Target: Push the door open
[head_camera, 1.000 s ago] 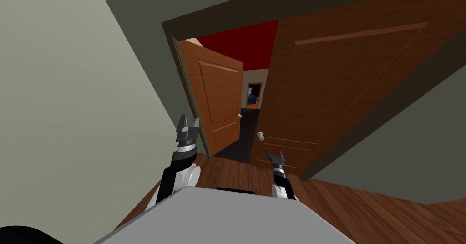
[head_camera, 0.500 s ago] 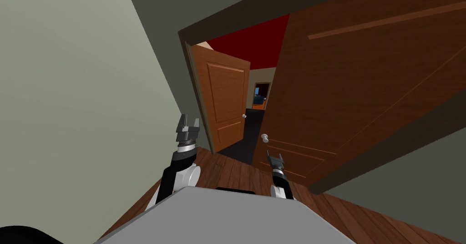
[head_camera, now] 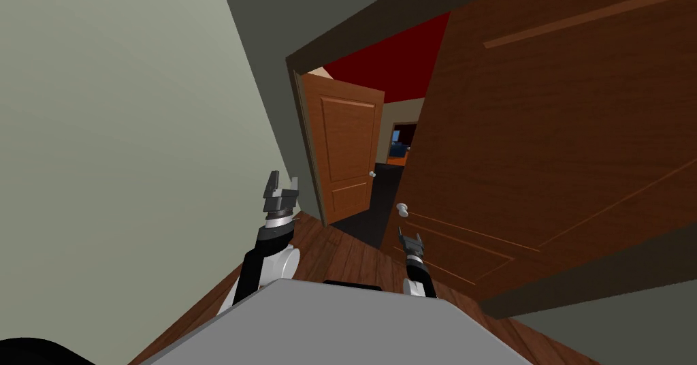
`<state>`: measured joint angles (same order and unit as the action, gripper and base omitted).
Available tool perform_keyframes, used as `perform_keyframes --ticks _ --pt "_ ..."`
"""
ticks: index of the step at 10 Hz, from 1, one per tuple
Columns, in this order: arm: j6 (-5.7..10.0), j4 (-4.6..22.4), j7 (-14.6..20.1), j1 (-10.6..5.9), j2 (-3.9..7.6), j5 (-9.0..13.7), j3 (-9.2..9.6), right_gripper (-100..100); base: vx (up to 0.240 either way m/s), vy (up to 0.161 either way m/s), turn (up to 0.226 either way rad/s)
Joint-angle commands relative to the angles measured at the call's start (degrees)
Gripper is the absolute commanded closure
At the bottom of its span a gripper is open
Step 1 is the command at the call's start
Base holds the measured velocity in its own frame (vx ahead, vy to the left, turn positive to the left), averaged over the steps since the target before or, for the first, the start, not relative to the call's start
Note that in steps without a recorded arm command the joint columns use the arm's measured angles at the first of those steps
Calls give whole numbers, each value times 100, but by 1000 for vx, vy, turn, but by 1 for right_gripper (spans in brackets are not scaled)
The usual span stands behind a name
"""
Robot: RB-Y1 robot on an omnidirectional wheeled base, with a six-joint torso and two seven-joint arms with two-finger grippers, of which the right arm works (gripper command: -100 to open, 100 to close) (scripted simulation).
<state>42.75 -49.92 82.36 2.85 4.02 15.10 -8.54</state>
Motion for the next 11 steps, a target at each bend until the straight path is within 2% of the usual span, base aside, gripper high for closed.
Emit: perform_keyframes --ticks 1,5,10,11 --pt "0 0 0 0 0 0 0 -100 -16 -25 37" --pt "55 83 14 -25 30 26 -40 -100 165 -65 25" --pt "97 136 10 -38 10 45 -71 -100 170 -70 22" --pt "97 136 10 -38 10 45 -71 100 -12 6 5"
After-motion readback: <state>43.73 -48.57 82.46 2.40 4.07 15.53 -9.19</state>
